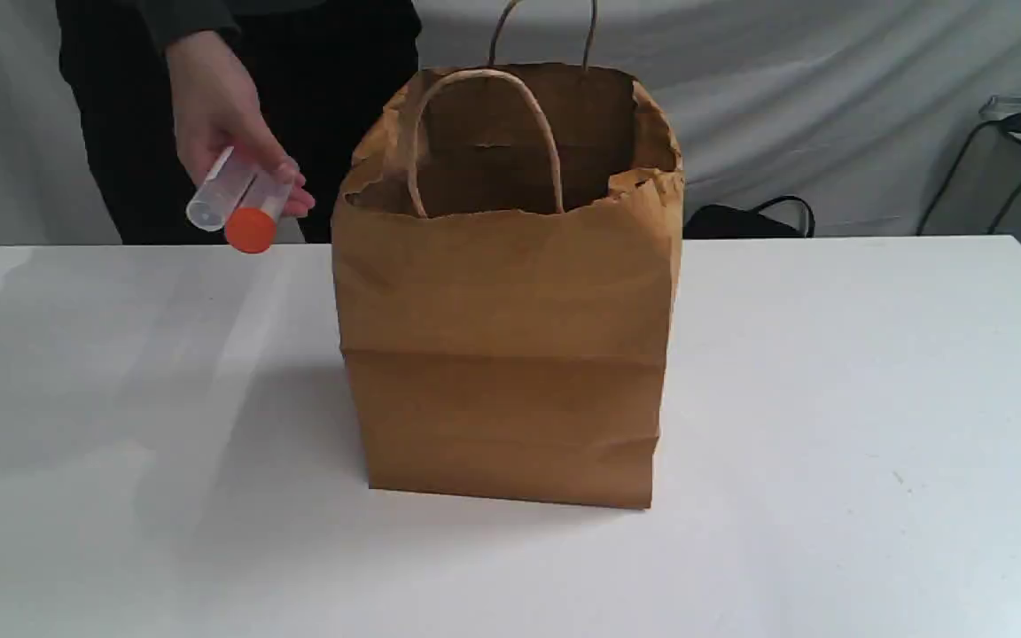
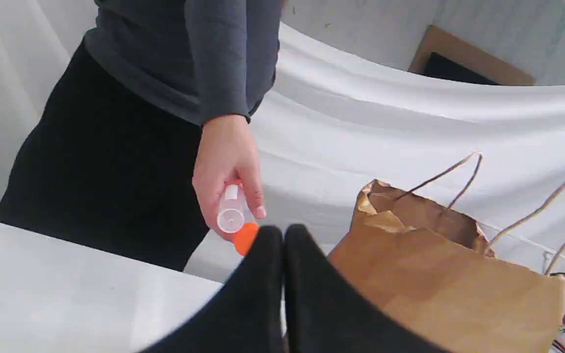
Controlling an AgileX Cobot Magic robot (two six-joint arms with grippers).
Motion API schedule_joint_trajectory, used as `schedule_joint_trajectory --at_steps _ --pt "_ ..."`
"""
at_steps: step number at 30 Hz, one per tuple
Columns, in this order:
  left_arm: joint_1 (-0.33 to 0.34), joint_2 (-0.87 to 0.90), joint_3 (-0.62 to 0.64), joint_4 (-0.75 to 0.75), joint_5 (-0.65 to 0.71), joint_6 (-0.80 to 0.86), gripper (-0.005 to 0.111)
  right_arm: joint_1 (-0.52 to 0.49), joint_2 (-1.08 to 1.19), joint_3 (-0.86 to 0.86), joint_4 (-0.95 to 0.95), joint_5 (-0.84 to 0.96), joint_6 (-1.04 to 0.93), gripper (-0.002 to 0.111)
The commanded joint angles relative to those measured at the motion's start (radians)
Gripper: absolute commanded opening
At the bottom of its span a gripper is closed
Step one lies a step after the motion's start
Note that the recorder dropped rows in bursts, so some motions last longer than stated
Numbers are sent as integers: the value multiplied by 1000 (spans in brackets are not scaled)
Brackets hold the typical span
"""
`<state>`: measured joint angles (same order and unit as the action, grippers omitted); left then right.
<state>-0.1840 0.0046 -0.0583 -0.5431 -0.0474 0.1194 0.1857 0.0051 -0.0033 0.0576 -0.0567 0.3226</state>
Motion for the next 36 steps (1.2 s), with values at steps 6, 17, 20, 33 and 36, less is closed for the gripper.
schedule_joint_trajectory --at_steps 6,17,20,33,36 --pt "-5 221 -308 5 54 58 0 2 -5 3 -13 -5 -9 0" --pt "-5 874 -988 174 355 123 0 2 -5 3 -6 -5 -2 0" --pt "-5 1015 -1152 218 411 120 0 2 -5 3 5 -5 -2 0" --pt "98 1602 -1772 201 855 235 0 2 -5 3 5 -1 13 0" --pt "98 1718 -1881 140 931 310 0 2 -5 3 5 13 25 0"
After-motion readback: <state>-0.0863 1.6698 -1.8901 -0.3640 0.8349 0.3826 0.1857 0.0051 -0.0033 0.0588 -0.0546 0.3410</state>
